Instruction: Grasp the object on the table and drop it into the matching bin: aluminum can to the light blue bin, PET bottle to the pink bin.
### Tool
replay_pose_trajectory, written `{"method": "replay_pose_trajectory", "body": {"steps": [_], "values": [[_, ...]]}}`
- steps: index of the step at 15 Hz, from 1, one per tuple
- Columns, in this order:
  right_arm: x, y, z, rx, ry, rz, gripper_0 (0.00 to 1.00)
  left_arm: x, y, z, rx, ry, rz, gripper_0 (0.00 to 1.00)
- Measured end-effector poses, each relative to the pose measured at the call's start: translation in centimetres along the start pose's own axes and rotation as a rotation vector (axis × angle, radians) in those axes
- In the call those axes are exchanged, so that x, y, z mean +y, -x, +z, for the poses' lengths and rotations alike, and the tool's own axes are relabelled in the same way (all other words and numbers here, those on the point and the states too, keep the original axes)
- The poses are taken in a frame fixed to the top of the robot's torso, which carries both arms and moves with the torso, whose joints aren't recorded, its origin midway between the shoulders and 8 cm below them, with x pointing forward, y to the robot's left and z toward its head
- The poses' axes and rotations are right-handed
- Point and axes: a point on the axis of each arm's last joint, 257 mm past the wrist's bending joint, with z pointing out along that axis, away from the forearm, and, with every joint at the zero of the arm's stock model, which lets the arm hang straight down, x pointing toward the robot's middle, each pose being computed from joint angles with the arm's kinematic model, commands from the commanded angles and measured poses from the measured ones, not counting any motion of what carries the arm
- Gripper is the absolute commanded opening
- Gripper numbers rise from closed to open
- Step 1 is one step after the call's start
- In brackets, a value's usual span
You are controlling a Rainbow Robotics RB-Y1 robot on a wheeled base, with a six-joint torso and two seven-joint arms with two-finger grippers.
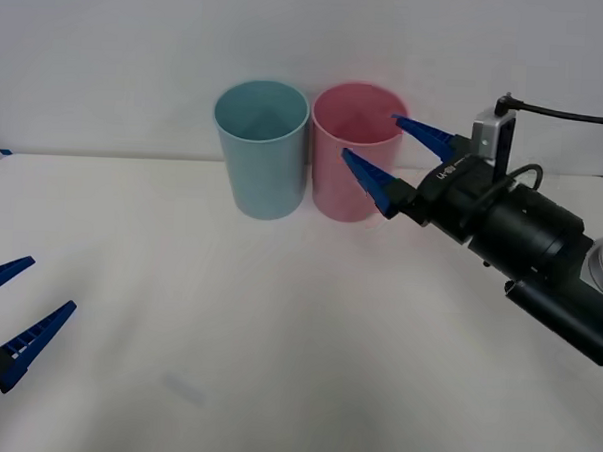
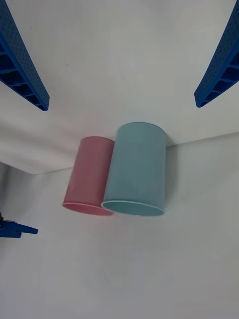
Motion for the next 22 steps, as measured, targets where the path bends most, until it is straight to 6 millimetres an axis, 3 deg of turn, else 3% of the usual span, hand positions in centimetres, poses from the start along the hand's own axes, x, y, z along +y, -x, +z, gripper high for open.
{"method": "replay_pose_trajectory", "body": {"steps": [13, 18, 22], "values": [[-3.1, -7.0, -16.3, 0.162, -0.059, -0.216, 1.0, 0.0, 0.0, 0.0, 0.0, 0.0, 0.0, 1.0], [-2.9, -8.1, -22.4, 0.193, -0.099, -0.176, 1.0, 0.0, 0.0, 0.0, 0.0, 0.0, 0.0, 1.0], [-2.7, -7.9, -25.4, 0.189, -0.126, -0.187, 1.0, 0.0, 0.0, 0.0, 0.0, 0.0, 0.0, 1.0]]}}
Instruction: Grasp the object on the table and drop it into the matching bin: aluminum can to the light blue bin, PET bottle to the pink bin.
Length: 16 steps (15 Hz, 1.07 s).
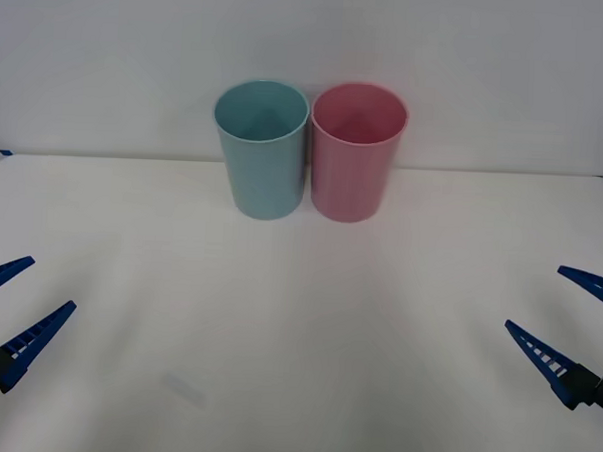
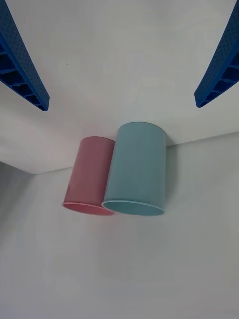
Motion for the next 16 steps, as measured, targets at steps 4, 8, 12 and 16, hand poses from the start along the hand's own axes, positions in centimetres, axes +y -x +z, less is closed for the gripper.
{"method": "replay_pose_trajectory", "body": {"steps": [4, 8, 12, 16], "values": [[0.9, -0.8, -1.2, 0.008, 0.0, 0.034, 1.0, 0.0, 0.0, 0.0, 0.0, 0.0, 0.0, 1.0], [1.5, -1.4, -2.4, 0.029, 0.008, 0.048, 1.0, 0.0, 0.0, 0.0, 0.0, 0.0, 0.0, 1.0], [2.0, -2.1, -3.4, 0.043, 0.004, 0.027, 1.0, 0.0, 0.0, 0.0, 0.0, 0.0, 0.0, 1.0], [1.8, -2.3, -3.6, 0.054, -0.001, 0.004, 1.0, 0.0, 0.0, 0.0, 0.0, 0.0, 0.0, 1.0]]}}
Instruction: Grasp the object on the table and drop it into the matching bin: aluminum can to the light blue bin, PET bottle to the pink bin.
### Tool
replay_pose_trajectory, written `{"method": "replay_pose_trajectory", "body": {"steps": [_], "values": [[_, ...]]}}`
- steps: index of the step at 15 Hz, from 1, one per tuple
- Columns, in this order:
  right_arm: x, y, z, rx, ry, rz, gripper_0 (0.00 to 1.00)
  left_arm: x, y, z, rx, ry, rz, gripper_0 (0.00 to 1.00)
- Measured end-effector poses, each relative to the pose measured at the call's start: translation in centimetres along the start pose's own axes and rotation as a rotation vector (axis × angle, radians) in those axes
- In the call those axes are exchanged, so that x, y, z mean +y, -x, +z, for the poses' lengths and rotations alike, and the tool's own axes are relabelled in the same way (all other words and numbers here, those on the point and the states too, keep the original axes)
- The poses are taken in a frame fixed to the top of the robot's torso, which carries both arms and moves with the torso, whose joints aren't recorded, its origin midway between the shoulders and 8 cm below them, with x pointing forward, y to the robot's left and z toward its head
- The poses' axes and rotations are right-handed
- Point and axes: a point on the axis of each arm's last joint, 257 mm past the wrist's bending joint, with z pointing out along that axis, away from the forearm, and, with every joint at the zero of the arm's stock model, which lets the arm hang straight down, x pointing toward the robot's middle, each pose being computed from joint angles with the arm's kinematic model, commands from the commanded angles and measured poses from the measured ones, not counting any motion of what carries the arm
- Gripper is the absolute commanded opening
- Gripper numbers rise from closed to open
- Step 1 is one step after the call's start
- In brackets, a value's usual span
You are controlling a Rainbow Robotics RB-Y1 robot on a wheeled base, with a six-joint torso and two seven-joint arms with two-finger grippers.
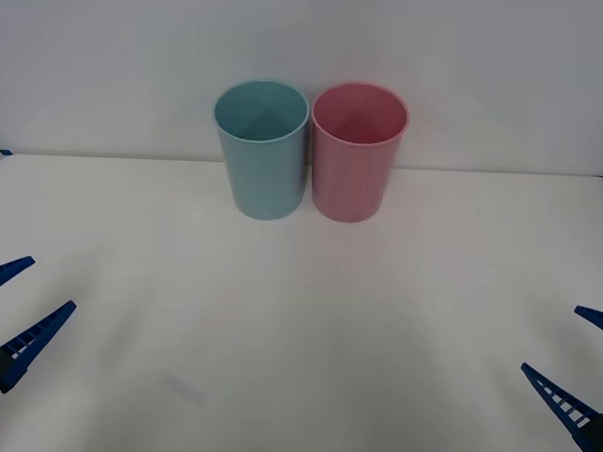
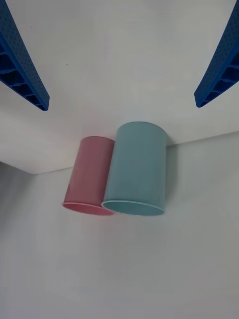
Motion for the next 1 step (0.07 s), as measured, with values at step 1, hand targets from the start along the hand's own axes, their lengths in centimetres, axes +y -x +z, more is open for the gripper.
{"method": "replay_pose_trajectory", "body": {"steps": [1], "values": [[0.0, 0.0, 0.0, 0.0, 0.0, 0.0, 1.0, 0.0, 0.0, 0.0, 0.0, 0.0, 0.0, 1.0]]}}
